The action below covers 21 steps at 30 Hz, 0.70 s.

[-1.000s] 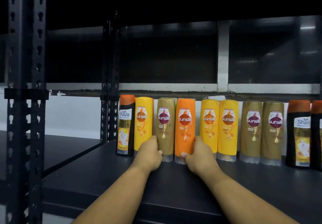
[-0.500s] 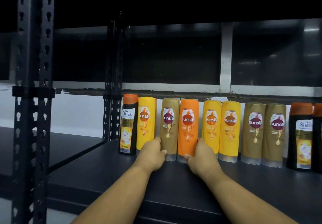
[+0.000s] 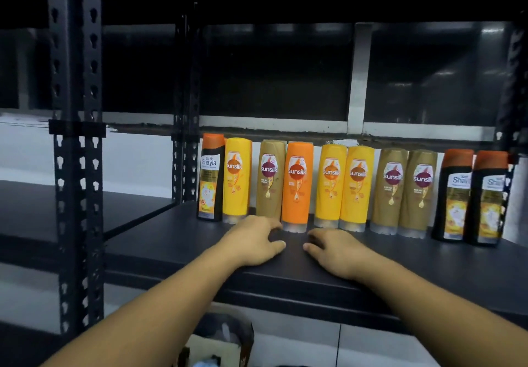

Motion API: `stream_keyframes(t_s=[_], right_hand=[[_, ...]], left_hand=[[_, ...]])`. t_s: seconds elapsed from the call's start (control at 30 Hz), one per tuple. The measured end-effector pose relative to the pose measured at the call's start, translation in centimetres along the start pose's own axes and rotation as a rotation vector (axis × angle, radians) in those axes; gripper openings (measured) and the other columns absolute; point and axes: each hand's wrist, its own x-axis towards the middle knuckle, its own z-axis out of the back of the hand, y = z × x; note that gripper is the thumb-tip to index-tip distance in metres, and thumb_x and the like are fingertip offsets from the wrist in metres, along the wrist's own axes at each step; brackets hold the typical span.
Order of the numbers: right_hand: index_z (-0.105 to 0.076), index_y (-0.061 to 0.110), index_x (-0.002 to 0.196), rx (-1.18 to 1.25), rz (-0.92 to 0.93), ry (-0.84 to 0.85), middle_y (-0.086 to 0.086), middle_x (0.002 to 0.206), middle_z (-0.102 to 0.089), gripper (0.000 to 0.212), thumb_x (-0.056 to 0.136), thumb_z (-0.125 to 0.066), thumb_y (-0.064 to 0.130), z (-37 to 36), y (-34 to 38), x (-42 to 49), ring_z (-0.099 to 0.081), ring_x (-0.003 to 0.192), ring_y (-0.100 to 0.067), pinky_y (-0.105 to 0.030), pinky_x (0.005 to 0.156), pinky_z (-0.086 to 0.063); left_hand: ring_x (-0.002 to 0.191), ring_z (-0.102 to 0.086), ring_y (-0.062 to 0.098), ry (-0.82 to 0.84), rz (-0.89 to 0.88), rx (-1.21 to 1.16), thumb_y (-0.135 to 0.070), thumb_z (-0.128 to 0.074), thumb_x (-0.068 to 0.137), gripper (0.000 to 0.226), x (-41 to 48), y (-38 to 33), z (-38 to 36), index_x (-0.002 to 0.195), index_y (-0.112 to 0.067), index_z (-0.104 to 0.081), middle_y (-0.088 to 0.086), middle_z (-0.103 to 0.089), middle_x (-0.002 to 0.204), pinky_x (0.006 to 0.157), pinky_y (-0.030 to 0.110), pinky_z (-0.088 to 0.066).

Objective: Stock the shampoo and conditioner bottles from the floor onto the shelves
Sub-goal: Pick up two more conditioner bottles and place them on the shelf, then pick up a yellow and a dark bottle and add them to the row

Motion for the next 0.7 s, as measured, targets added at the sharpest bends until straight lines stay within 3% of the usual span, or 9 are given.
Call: stream_keyframes(t_s=[0.07, 0.13, 0.27, 0.33, 0.47, 0.53, 0.7], right_hand=[[-0.042, 0.022, 0.151, 0.024, 0.034, 0.062, 0.000, 0.149, -0.051, 0.055, 0.104, -0.043, 0.050, 0.9, -0.2, -3.0, -0.049, 0.133, -0.019, -0.030, 0.107, -0.039], [-0.036, 0.024, 0.154, 0.041, 0.067, 0.104, 0.001, 0.155, -0.045, 0.057, 0.105, -0.039, 0.052, 1.7, -0.4, -6.3, -0.045, 0.138, -0.017, -0.028, 0.110, -0.035], [-0.024, 0.022, 0.160, 0.005, 0.158, 0.139, 0.004, 0.166, -0.026, 0.063, 0.106, -0.033, 0.052, 2.2, -0.4, -12.3, -0.025, 0.151, -0.013, -0.031, 0.123, -0.018], [-0.024, 0.022, 0.160, 0.000, 0.188, 0.117, 0.005, 0.165, -0.026, 0.064, 0.105, -0.035, 0.052, 2.2, -0.4, -14.8, -0.023, 0.152, -0.013, -0.035, 0.125, -0.016], [-0.030, 0.024, 0.158, 0.093, 0.192, 0.081, 0.009, 0.163, -0.031, 0.063, 0.103, -0.042, 0.053, 1.1, -1.0, -19.8, -0.026, 0.150, -0.009, -0.029, 0.121, -0.023], [-0.030, 0.023, 0.158, 0.118, 0.175, 0.101, 0.009, 0.162, -0.033, 0.063, 0.103, -0.043, 0.052, -0.5, -1.4, -22.2, -0.032, 0.147, -0.011, -0.025, 0.116, -0.027], [-0.037, 0.021, 0.155, 0.094, 0.065, 0.312, -0.001, 0.156, -0.045, 0.064, 0.101, -0.045, 0.054, -8.6, -2.8, -26.1, -0.045, 0.139, -0.021, -0.034, 0.114, -0.038]], left_hand=[[0.139, -0.049, 0.019, 0.118, -0.066, -0.007, -0.052, -0.054, 0.101, 0.061, -2.2, -1.0, 0.2, 0.157, -0.033, -0.038, -0.003, -0.051, 0.153, 0.116, 0.038, -0.040], [0.149, -0.036, 0.017, 0.182, -0.110, 0.046, -0.056, -0.042, 0.104, 0.060, -4.5, -2.0, 0.2, 0.158, -0.030, -0.037, -0.004, -0.039, 0.162, 0.122, 0.039, -0.031], [0.154, -0.025, 0.009, 0.068, -0.155, 0.073, -0.057, -0.038, 0.105, 0.061, -9.4, -3.9, -1.0, 0.157, -0.026, -0.040, -0.007, -0.033, 0.165, 0.126, 0.037, -0.021], [0.153, -0.025, 0.005, -0.045, -0.204, -0.007, -0.053, -0.042, 0.105, 0.057, -12.2, -5.2, -2.4, 0.156, -0.025, -0.043, -0.009, -0.036, 0.163, 0.127, 0.033, -0.017], [0.146, -0.036, 0.002, -0.164, -0.199, -0.237, -0.044, -0.055, 0.103, 0.051, -18.0, -7.5, -6.3, 0.150, -0.025, -0.052, -0.015, -0.044, 0.154, 0.121, 0.024, -0.029], [0.144, -0.042, 0.006, -0.118, -0.168, -0.224, -0.045, -0.056, 0.102, 0.052, -20.3, -7.8, -9.0, 0.150, -0.024, -0.053, -0.008, -0.049, 0.155, 0.119, 0.024, -0.032], [0.135, -0.054, 0.019, 0.115, -0.034, -0.098, -0.046, -0.055, 0.102, 0.051, -24.2, -7.3, -17.2, 0.146, -0.021, -0.056, -0.001, -0.059, 0.147, 0.110, 0.033, -0.045]])
